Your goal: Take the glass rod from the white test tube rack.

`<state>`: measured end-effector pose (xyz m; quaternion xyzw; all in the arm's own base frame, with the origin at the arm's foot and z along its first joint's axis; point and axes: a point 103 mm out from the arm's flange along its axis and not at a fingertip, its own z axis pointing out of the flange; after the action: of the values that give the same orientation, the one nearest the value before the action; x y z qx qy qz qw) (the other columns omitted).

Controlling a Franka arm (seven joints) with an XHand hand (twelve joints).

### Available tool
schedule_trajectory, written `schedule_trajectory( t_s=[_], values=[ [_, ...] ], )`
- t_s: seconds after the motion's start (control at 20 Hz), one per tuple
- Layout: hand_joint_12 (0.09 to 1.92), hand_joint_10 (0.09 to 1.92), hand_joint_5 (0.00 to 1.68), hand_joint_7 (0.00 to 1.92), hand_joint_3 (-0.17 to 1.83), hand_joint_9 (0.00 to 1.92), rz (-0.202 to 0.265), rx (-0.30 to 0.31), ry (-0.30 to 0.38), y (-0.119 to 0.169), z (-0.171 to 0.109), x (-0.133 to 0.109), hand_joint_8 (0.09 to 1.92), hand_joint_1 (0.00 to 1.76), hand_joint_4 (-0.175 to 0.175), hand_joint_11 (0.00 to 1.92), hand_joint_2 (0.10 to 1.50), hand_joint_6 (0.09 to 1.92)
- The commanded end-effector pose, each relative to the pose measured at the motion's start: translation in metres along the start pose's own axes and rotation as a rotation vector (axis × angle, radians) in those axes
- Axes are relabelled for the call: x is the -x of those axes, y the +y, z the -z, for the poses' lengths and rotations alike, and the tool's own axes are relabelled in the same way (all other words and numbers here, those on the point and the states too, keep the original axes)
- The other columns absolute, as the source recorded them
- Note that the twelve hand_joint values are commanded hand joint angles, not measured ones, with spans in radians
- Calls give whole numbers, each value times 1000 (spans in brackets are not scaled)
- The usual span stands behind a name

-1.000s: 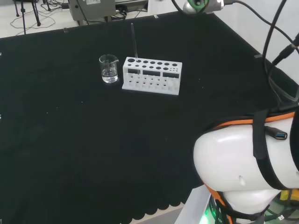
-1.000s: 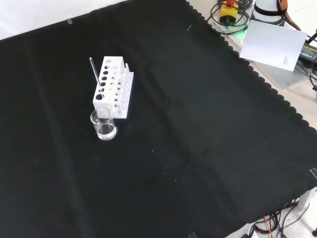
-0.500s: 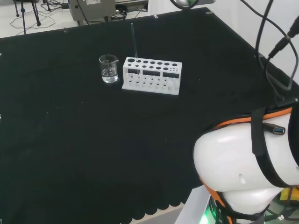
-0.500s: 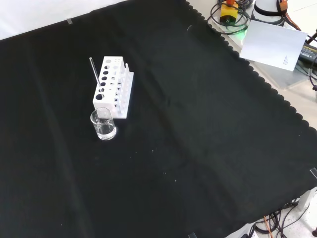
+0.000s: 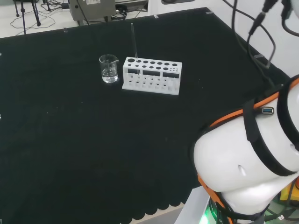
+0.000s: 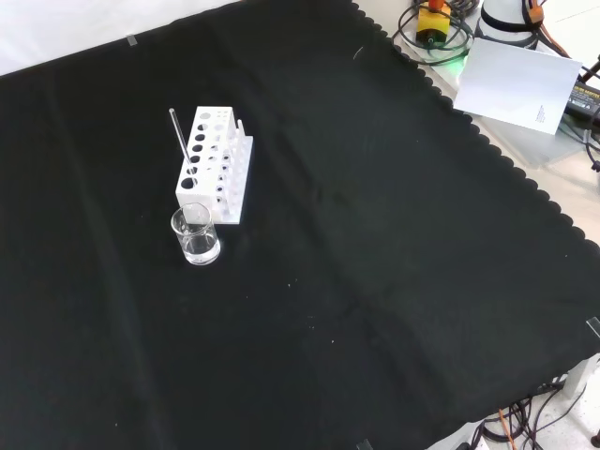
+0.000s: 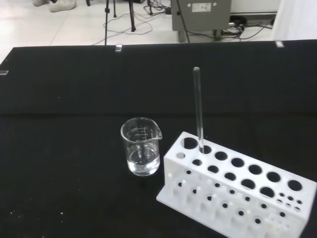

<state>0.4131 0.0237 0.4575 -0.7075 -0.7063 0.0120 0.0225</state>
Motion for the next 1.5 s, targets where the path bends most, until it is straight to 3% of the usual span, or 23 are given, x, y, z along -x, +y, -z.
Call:
schedule_trajectory(
  t_s=[0.05,0.65,1.5],
  values=[
    [1334,835,333,542,-175,888,60,-1,18,52,-10,-11,948,681,-175,670,1206,87],
    [1330,870,367,596,-175,967,70,-68,29,108,-43,0,965,681,-175,737,1210,87],
    [1321,920,434,717,-175,1035,72,-104,49,166,-84,31,1001,695,-175,759,1219,95]
  ],
)
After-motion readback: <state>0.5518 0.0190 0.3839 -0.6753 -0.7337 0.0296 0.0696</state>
